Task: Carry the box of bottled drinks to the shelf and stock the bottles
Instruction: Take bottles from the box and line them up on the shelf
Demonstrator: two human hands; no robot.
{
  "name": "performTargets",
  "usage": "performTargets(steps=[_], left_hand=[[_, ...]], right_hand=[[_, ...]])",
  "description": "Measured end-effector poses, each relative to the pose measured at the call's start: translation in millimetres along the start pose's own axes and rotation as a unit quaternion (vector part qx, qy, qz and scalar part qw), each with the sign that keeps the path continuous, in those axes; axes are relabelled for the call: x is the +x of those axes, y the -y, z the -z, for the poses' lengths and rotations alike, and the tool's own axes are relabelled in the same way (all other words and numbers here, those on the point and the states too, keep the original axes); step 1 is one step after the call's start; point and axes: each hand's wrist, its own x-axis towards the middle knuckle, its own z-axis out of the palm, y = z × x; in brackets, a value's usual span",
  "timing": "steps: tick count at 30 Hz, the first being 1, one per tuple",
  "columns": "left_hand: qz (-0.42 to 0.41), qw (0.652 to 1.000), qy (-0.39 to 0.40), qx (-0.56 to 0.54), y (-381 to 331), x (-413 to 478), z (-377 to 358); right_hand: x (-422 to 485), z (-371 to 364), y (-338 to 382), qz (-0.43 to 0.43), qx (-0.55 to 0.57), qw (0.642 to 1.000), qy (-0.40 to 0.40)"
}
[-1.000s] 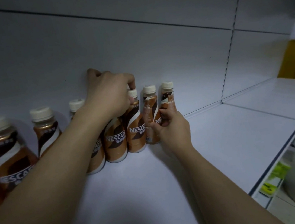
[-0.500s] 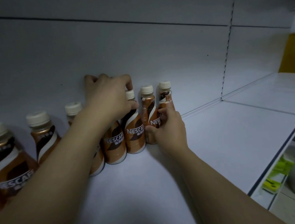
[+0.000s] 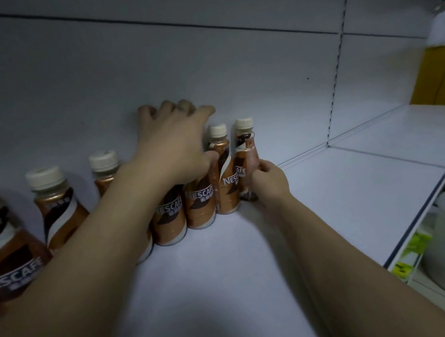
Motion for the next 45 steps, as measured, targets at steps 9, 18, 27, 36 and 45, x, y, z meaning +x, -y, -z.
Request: performTargets(steps=[9,18,27,36,45], left_hand=[[-0.064,0.998,0.017,-0.012,-8,0,-8],[-0.063,0.998,0.017,-0.021,-10,-3,-10],[-0.059,0.998,0.027,-0.018,-9,-5,-12],[-0.065,0.998,0.023,-0.005,-9,-3,-14],[-0.066,0.997,0.029,-0.004,-8,-4,-13]], right_hand=[[13,12,-18,0.110,-0.151,0.982,-0.014],[19,18,-14,0.119,-0.118,0.985,-0.039],[16,13,-16,0.107,-0.077,0.990,0.052],[20,17,-17,0.093,-0.070,0.993,0.005],[19,17,-17,0.105,-0.077,0.991,0.033]])
